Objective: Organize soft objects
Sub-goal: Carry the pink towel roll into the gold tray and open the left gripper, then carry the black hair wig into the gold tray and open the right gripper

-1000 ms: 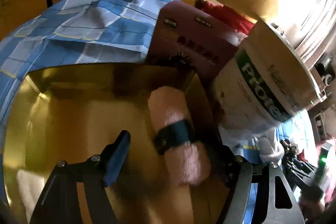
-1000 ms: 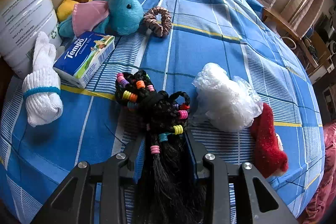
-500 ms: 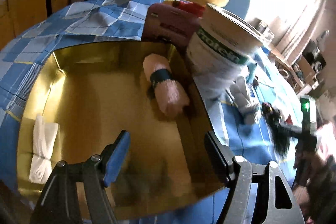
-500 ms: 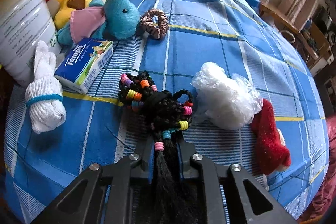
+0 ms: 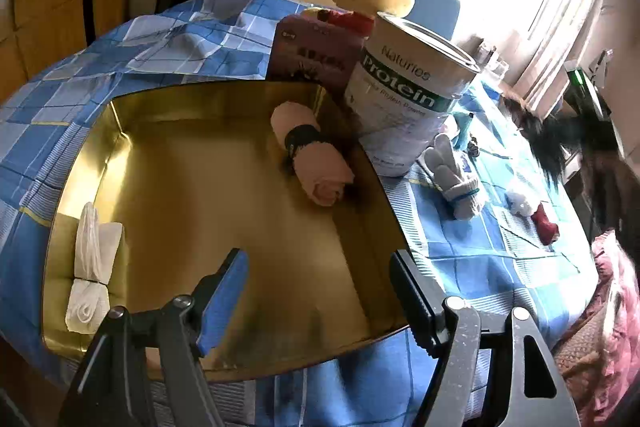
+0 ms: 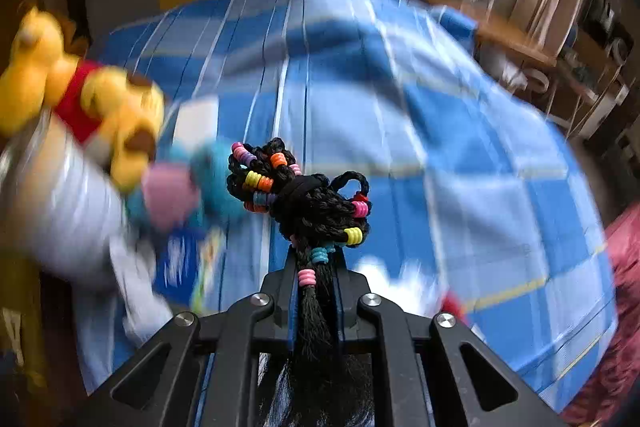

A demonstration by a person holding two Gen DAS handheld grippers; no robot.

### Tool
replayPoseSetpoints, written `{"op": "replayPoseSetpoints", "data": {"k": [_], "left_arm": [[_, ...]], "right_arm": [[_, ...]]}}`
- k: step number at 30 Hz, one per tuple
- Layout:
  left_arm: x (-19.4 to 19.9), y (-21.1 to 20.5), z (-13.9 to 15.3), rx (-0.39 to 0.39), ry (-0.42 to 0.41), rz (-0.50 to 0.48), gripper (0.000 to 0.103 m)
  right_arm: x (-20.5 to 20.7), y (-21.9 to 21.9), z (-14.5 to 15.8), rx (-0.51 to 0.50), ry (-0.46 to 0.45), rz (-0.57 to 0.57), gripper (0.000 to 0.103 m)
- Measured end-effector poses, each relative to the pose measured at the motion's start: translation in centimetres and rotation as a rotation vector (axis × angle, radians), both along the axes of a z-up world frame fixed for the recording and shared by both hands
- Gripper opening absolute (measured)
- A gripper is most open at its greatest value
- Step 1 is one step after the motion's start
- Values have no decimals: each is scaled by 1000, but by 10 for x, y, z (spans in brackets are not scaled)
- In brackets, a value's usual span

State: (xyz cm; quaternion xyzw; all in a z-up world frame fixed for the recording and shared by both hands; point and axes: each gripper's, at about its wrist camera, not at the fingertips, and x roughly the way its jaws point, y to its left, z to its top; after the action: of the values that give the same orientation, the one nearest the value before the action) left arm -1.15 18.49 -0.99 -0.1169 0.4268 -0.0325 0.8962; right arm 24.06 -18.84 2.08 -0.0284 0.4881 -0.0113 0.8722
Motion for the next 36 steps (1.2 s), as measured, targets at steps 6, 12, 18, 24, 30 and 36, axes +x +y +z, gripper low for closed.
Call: {"op": "replayPoseSetpoints", "data": {"k": [6, 12, 18, 24, 30, 36], "left_arm": [[-7, 9, 2, -15, -12, 5, 73], [-9, 22, 1, -31, -13, 30, 73], [-10, 30, -3, -43, -4, 57, 73], [-17, 40, -1, -37, -13, 87, 73], [-30, 50, 1, -23, -15, 127, 73], [-46, 69, 1, -6, -5, 227, 73]], "right_arm": [[71, 62, 76, -89, -112, 3, 12], [121, 169, 164, -135, -278, 115, 12], [95, 300, 213, -72, -416, 453, 12], [25, 399, 177, -5, -333, 840, 12], [-30, 430, 93, 21, -132, 990, 12], [-73, 422, 4, 102, 96, 942, 12]]}}
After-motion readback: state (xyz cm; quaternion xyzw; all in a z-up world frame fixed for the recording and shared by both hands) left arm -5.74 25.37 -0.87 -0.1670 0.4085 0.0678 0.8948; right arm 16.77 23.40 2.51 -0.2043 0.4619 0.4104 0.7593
